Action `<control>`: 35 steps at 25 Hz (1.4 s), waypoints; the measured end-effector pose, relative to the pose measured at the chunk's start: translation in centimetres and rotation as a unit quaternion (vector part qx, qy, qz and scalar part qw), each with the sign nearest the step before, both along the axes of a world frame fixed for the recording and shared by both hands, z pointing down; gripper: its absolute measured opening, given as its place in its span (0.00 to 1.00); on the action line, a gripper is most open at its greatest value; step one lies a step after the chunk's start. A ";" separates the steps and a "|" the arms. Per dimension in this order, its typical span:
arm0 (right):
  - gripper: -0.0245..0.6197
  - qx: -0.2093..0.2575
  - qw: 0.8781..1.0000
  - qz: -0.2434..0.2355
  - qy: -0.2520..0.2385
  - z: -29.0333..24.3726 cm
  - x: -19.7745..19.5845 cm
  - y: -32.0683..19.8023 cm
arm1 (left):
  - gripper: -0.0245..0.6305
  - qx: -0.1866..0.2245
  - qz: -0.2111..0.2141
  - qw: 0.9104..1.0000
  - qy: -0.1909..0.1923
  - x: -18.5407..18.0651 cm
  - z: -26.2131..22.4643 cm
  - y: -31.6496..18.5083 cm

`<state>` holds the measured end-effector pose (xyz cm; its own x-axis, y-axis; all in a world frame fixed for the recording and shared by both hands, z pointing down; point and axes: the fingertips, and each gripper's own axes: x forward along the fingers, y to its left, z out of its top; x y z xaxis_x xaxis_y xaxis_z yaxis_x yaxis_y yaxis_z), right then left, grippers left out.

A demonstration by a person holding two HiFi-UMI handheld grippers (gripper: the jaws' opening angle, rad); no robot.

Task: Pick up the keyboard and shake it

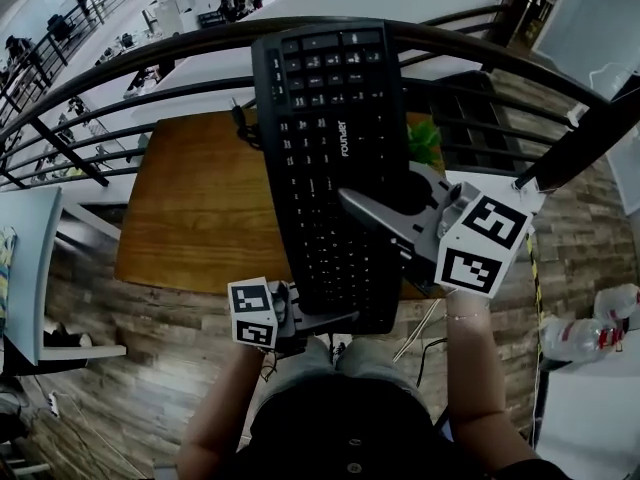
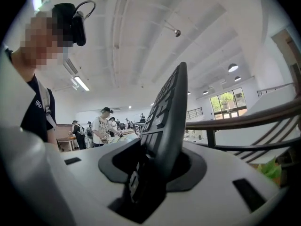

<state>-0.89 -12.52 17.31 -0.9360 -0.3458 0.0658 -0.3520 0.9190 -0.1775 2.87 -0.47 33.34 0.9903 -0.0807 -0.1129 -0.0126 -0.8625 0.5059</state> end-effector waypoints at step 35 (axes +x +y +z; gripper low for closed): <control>0.47 -0.335 0.936 0.066 0.084 29.1 1.5 -3.9 | 0.23 -0.287 -0.013 0.957 -0.036 -1.5 12.8 5.2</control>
<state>0.56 -16.46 46.41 -0.8454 -0.2852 0.4516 -0.5286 0.5681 -0.6307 1.34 4.73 46.17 0.9907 -0.1340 0.0252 -0.0825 -0.4420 0.8932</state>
